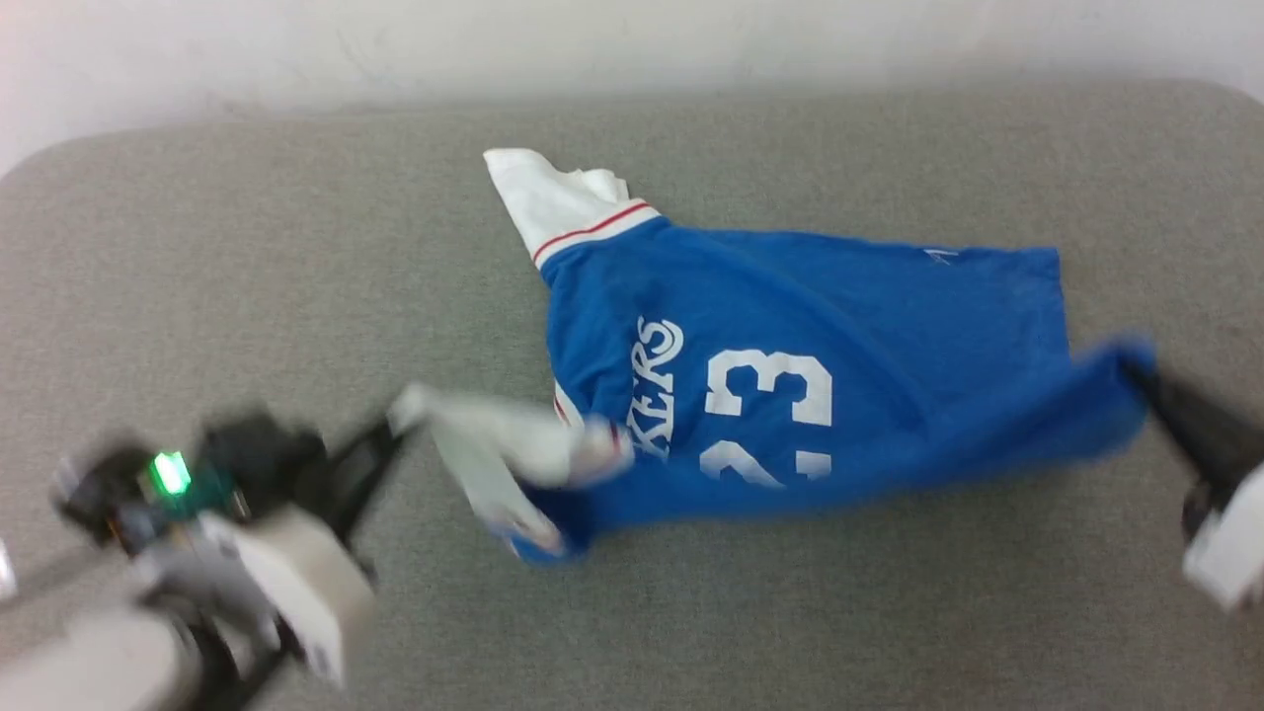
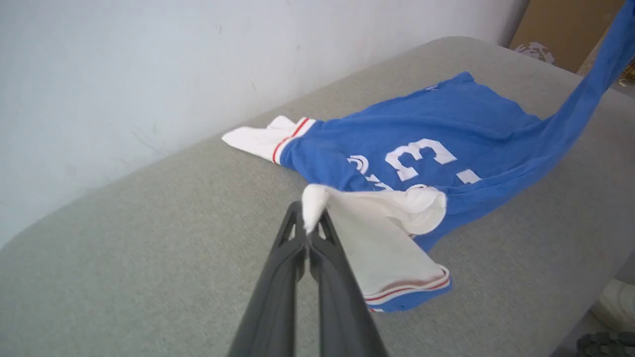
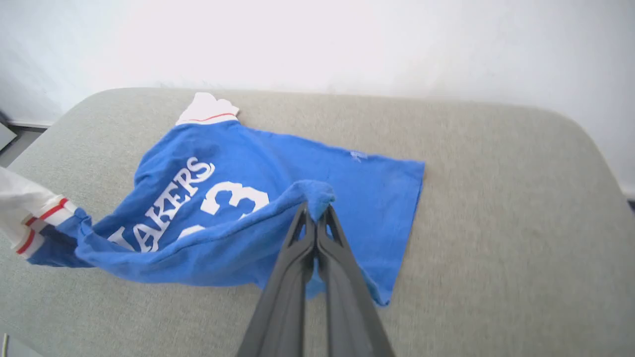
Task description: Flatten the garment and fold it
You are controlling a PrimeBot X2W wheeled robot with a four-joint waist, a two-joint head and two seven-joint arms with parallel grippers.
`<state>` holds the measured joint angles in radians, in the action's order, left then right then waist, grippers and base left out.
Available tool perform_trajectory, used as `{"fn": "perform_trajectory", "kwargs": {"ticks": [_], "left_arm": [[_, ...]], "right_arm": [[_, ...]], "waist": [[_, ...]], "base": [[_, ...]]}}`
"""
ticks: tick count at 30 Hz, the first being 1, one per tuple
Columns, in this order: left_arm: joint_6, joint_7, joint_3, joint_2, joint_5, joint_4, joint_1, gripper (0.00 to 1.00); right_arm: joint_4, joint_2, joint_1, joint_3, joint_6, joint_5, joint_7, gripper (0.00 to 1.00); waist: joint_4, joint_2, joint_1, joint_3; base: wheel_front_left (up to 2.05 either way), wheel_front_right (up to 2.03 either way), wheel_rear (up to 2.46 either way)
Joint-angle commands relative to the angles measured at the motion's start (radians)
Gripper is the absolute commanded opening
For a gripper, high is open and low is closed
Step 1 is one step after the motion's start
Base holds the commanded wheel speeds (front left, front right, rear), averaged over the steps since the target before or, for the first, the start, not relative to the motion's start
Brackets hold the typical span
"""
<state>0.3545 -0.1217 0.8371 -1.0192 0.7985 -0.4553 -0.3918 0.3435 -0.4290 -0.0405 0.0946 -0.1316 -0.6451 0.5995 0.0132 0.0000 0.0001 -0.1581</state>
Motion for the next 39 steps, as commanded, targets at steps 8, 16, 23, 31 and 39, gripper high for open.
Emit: {"fn": "perform_trajectory", "kwargs": {"ticks": [8, 16, 23, 31, 39], "left_arm": [[-0.138, -0.133, -0.117, 0.04, -0.09, 0.109, -0.443, 0.0], [-0.297, -0.227, -0.138, 0.163, -0.283, 0.377, -0.971, 0.0], [-0.344, -0.162, -0.147, 0.312, -0.419, 0.607, -1.331, 0.0], [-0.307, -0.025, -0.161, 0.422, -0.513, 0.789, -1.564, 0.0], [-0.343, 0.098, -0.137, 0.509, -0.517, 0.879, -1.641, 0.0]], "right_arm": [[-0.092, -0.092, -0.544, -0.119, 0.001, 0.014, 0.036, 0.0], [-0.388, -0.067, -1.144, -0.193, 0.001, 0.118, 0.036, 0.0], [-0.654, 0.04, -1.509, -0.206, 0.001, 0.254, -0.095, 0.0], [-0.86, 0.086, -1.693, -0.2, 0.001, 0.336, -0.264, 0.0], [-0.974, 0.048, -1.756, -0.232, 0.001, 0.349, -0.365, 0.0]], "waist": [[0.009, 0.0, -0.0001, -0.144], [0.018, 0.0, -0.0001, -0.338], [0.037, 0.0, -0.0001, -0.449], [0.06, 0.0, -0.0001, -0.504], [0.073, 0.0, -0.0001, -0.609]], "base": [[0.0, 0.0, 0.0], [0.0, 0.0, 0.0], [0.0, 0.0, 0.0], [0.0, 0.0, 0.0], [0.0, 0.0, 0.0]]}}
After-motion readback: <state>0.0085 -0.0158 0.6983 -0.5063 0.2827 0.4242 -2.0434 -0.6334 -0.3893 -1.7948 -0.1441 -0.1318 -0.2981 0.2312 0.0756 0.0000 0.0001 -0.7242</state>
